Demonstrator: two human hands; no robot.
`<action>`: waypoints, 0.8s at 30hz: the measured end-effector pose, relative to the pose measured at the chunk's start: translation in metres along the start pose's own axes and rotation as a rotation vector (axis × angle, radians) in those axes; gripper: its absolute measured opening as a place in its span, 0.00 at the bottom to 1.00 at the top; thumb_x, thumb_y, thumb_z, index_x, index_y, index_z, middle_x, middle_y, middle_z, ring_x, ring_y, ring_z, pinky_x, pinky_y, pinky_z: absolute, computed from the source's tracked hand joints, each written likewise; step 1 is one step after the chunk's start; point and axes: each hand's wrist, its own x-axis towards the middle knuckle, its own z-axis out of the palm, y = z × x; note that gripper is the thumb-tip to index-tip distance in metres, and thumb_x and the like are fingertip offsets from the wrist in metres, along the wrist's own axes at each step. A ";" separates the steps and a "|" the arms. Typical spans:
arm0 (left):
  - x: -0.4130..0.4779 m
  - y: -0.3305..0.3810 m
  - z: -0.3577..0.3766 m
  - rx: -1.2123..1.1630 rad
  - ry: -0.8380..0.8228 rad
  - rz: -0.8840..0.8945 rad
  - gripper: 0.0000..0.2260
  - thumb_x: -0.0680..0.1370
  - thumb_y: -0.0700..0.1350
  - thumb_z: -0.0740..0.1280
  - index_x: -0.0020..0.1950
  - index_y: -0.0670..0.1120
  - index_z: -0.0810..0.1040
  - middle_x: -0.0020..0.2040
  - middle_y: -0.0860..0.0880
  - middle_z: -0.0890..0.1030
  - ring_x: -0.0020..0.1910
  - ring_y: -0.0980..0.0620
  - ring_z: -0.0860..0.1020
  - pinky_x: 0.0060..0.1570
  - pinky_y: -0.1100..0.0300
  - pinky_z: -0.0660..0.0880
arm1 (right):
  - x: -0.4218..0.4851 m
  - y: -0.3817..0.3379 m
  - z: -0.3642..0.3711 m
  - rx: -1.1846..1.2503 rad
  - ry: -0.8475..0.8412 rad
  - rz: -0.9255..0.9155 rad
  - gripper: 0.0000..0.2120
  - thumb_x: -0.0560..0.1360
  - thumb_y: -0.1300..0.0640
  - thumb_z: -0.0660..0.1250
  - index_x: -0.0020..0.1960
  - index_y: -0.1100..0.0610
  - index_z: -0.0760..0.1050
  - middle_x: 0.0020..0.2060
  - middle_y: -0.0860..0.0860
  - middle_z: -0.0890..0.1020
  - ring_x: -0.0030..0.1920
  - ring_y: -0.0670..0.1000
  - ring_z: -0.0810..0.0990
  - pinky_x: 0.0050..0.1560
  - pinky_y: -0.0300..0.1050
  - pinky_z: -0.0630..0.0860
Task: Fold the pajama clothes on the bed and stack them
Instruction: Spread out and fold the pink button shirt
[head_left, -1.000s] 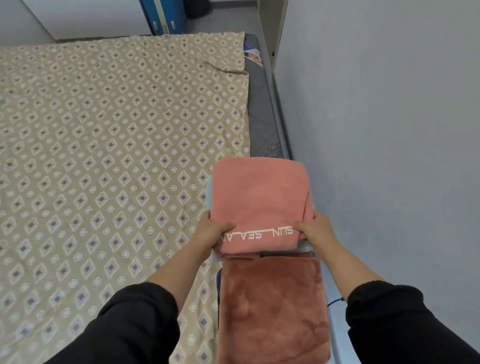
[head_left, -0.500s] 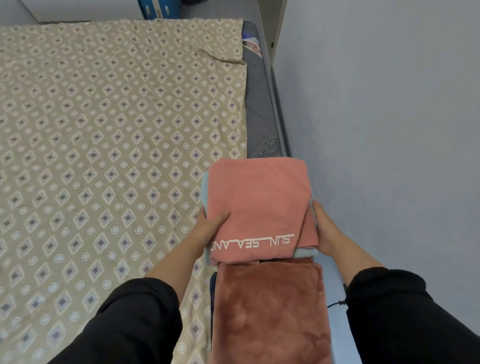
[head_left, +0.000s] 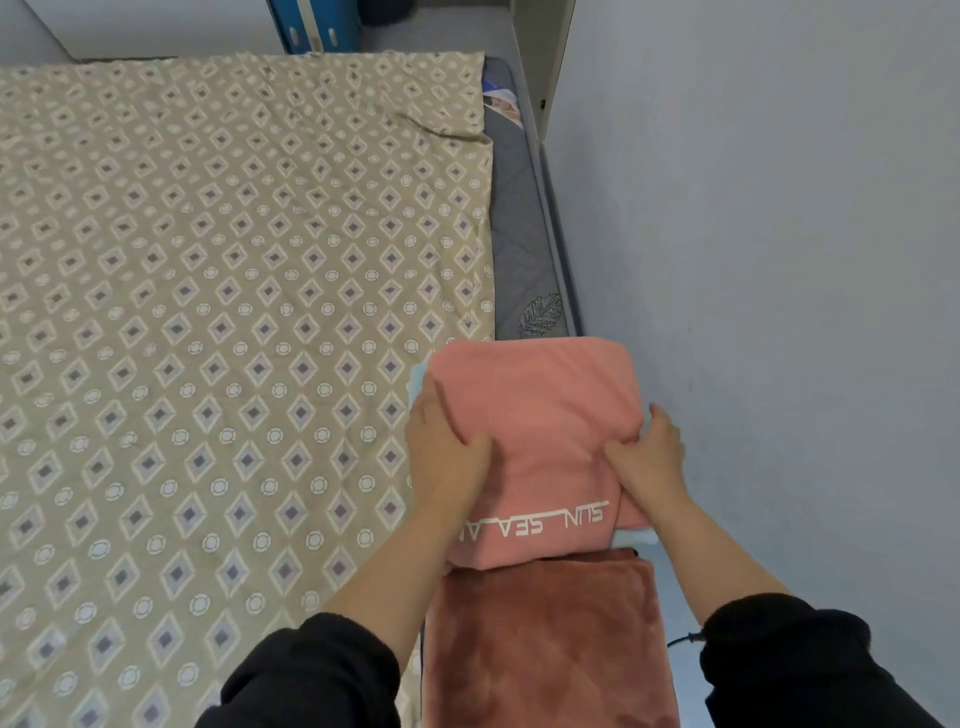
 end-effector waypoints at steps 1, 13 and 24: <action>0.007 0.003 0.000 -0.102 0.007 -0.069 0.38 0.73 0.49 0.64 0.79 0.50 0.49 0.75 0.49 0.63 0.72 0.49 0.64 0.69 0.55 0.62 | 0.001 -0.007 -0.003 0.118 0.035 -0.056 0.34 0.72 0.59 0.67 0.75 0.60 0.58 0.69 0.60 0.68 0.68 0.58 0.68 0.66 0.49 0.65; 0.045 -0.020 0.016 0.063 0.066 -0.118 0.19 0.81 0.58 0.55 0.67 0.48 0.68 0.49 0.50 0.77 0.52 0.43 0.77 0.46 0.56 0.67 | 0.003 -0.008 0.022 -0.015 0.445 -0.115 0.11 0.79 0.52 0.62 0.42 0.58 0.73 0.36 0.57 0.80 0.37 0.58 0.73 0.37 0.46 0.63; 0.014 -0.029 0.027 0.781 -0.029 0.619 0.25 0.77 0.55 0.53 0.73 0.51 0.69 0.76 0.46 0.64 0.75 0.39 0.60 0.67 0.31 0.55 | 0.019 -0.019 0.019 0.505 0.232 -0.078 0.21 0.75 0.63 0.64 0.66 0.55 0.67 0.40 0.44 0.73 0.36 0.42 0.74 0.36 0.33 0.69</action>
